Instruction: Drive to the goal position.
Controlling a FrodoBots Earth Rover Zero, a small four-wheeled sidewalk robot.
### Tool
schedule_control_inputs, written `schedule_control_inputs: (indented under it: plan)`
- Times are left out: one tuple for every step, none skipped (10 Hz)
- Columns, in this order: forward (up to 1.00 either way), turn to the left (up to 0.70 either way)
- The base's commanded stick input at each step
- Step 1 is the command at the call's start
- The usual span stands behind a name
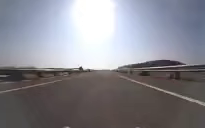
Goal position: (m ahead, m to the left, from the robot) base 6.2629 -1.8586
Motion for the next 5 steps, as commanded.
schedule_control_inputs:
  plan:
    - [1.0,0.0]
    - [1.0,0.0]
    - [1.0,0.0]
    - [1.0,0.0]
    - [1.0,0.0]
